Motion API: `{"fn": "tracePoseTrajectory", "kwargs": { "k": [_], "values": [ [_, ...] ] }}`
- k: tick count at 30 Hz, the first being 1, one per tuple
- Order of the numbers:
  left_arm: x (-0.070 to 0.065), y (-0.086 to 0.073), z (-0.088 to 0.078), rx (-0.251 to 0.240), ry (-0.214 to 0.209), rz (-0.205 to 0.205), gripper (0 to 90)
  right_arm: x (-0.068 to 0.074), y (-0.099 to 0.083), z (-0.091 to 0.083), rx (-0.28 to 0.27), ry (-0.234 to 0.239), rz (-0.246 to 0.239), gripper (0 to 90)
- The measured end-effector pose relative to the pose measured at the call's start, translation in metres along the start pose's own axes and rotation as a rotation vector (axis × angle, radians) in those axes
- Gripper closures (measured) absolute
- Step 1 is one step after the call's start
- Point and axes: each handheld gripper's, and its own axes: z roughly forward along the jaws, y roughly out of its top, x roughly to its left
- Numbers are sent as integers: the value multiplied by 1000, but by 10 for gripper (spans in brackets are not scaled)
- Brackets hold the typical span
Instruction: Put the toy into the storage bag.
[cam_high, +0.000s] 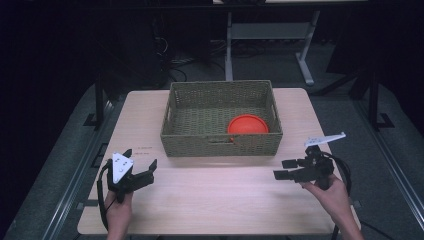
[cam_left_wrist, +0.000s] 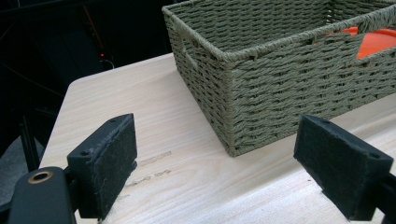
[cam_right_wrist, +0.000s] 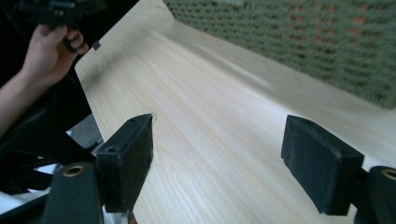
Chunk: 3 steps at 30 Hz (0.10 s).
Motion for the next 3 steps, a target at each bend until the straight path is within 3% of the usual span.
{"fn": "tracePoseTrajectory", "kwargs": {
  "k": [3],
  "values": [
    [0,0,1,1,-3,3,127,4,-14,2,-18,-15,-17,245]
  ]
}}
